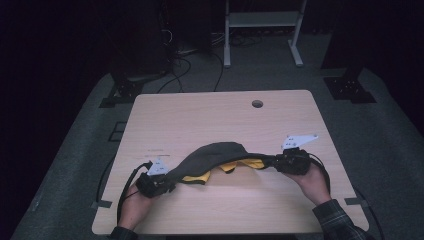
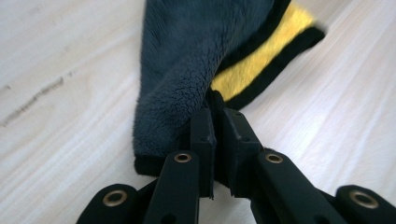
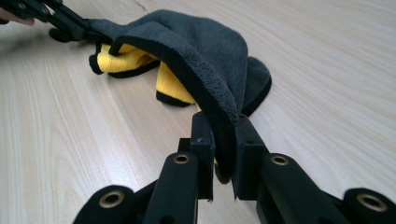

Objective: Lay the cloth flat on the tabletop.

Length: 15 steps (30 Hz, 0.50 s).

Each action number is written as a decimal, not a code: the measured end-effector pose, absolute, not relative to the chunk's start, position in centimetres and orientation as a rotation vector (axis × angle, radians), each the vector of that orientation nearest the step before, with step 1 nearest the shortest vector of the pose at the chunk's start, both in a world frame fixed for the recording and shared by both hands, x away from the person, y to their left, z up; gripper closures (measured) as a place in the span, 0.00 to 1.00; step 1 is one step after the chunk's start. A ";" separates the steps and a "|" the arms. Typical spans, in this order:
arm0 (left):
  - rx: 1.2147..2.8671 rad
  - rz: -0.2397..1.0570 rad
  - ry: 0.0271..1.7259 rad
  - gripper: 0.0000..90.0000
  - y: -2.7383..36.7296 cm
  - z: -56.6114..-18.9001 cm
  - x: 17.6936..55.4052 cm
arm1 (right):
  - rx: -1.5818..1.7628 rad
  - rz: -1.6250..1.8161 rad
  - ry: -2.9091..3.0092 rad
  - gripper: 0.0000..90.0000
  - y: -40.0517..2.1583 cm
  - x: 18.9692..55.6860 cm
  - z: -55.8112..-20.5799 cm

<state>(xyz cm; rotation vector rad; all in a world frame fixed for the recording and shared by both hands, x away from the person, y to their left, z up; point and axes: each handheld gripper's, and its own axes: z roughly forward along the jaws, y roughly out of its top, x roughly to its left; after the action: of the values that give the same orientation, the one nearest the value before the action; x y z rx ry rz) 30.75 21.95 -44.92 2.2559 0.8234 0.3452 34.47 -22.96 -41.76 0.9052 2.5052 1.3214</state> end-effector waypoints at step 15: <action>1.880 0.400 0.780 0.94 24.0 -38.5 31.5 | 0.901 1.435 2.365 0.90 -25.9 34.1 -37.7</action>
<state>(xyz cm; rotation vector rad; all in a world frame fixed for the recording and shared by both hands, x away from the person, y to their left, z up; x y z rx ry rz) 31.50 24.04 -38.52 1.8797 0.7802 0.4003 34.09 -25.89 -37.73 0.9005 2.3653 1.4352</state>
